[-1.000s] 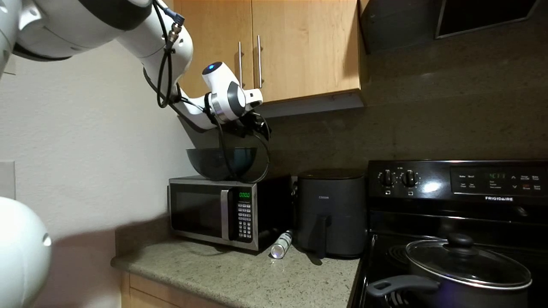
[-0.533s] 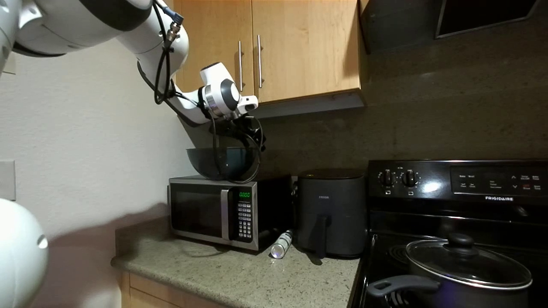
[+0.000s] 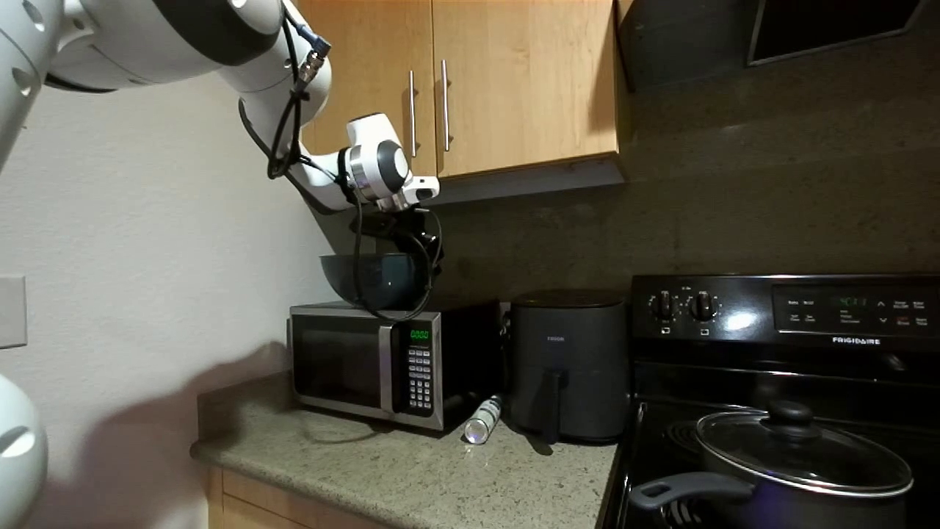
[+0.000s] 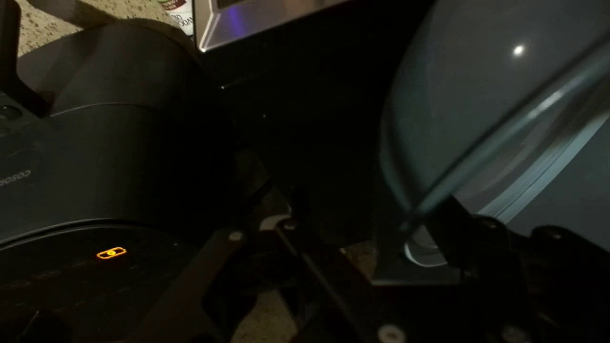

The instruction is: Remove the blue plate from the top of the air fryer and put it in the blue bowl, place the bowl on top of the air fryer

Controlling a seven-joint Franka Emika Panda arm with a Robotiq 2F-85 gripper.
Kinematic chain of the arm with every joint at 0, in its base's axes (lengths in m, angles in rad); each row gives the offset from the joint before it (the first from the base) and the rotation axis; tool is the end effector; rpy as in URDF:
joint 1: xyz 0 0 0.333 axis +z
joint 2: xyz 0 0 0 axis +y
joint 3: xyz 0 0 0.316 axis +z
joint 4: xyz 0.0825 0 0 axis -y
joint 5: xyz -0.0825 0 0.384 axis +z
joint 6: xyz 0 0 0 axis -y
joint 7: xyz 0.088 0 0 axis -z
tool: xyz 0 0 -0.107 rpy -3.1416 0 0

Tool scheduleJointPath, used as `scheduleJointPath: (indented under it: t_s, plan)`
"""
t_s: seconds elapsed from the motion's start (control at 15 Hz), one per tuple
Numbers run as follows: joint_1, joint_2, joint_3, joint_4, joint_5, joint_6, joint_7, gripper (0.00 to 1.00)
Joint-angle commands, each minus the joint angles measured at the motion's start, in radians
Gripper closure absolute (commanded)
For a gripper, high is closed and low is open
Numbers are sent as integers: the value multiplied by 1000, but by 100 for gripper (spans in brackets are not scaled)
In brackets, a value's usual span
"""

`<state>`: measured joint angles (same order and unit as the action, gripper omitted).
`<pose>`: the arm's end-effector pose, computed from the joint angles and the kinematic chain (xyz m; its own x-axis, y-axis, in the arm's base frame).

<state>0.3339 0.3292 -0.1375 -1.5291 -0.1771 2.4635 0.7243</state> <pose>0.6880 0.1517 0.5395 0.7379 -0.3841 0.5550 -0.3245 -0.9229 -0.2072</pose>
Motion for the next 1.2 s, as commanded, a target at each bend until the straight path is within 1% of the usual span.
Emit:
scheduleJointPath:
  t_s: [0.0,0.07,0.27,0.4,0.47,0.53,0.67,0.8,1.13]
  plan:
    - [-68,-4,54,12,22,-33,-11,66]
    - [-76,-3,57,14,18,-28,-5,74]
    - [-97,-1,63,18,16,-20,4,92]
    - [-107,-3,56,20,6,0,23,94]
    - [-111,-3,52,22,4,9,34,92]
    - [-118,-4,49,25,8,13,44,92]
    - [-123,-4,28,31,-17,43,108,92]
    - [-115,-10,-14,29,-78,75,207,92]
    - [-98,-31,-122,12,-306,112,506,92]
